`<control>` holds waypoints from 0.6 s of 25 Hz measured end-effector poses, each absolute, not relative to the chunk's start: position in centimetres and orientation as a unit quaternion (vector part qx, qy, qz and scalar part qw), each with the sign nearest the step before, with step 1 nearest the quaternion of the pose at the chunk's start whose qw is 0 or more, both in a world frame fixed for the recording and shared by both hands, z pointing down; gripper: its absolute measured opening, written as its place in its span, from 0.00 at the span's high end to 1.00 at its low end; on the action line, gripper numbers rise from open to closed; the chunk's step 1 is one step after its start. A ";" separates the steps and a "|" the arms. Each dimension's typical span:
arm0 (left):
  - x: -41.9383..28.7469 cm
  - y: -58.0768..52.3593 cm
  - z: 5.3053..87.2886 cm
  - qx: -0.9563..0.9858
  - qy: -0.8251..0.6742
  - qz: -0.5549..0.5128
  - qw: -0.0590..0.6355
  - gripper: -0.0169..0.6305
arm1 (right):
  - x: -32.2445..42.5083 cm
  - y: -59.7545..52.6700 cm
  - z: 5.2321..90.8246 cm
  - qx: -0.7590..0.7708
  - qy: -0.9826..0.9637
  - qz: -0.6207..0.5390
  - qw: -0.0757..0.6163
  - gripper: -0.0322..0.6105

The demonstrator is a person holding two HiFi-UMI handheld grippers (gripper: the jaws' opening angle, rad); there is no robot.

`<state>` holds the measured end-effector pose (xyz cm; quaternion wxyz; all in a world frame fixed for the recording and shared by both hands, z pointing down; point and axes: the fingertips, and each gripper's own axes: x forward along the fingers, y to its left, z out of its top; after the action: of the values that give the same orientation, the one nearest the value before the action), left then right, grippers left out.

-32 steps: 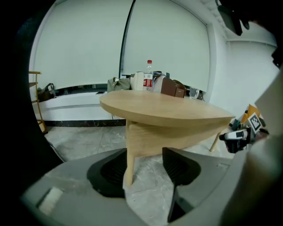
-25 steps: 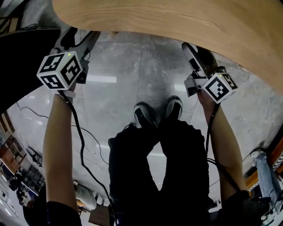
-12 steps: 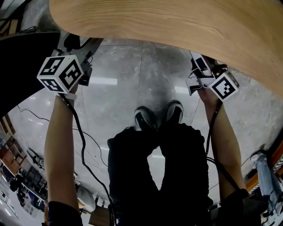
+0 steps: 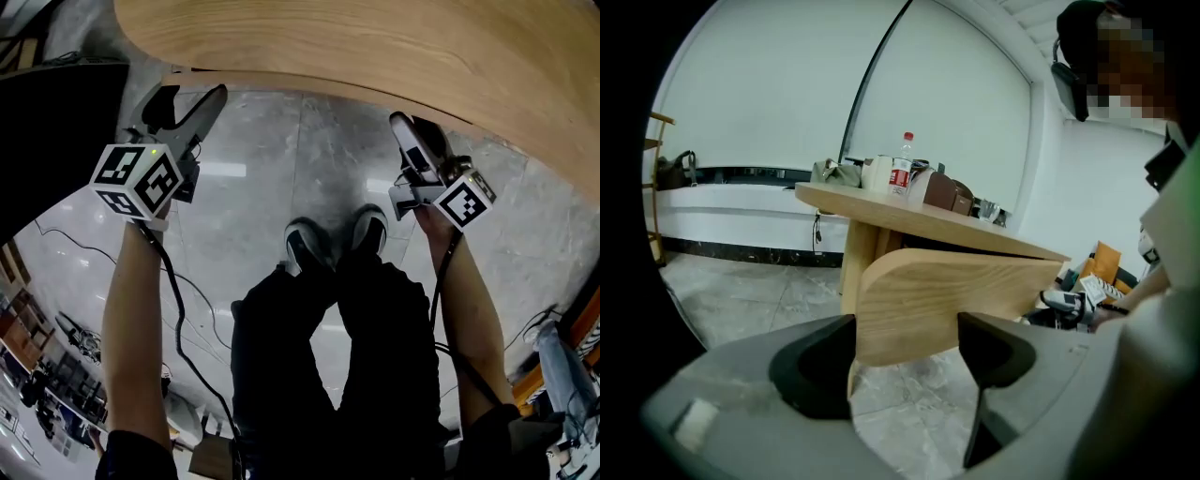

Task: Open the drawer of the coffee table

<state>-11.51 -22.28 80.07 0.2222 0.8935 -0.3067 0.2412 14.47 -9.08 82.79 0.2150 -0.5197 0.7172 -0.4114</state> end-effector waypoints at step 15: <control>-12.7 -21.5 79.8 0.852 -0.334 0.364 0.173 0.42 | 18.2 -5.1 78.3 -0.627 0.701 -0.287 -0.182 0.48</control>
<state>-12.68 -21.54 79.81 0.1730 0.8521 -0.3342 0.3639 18.17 -5.14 78.33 -0.1817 -0.6274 0.7005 -0.2873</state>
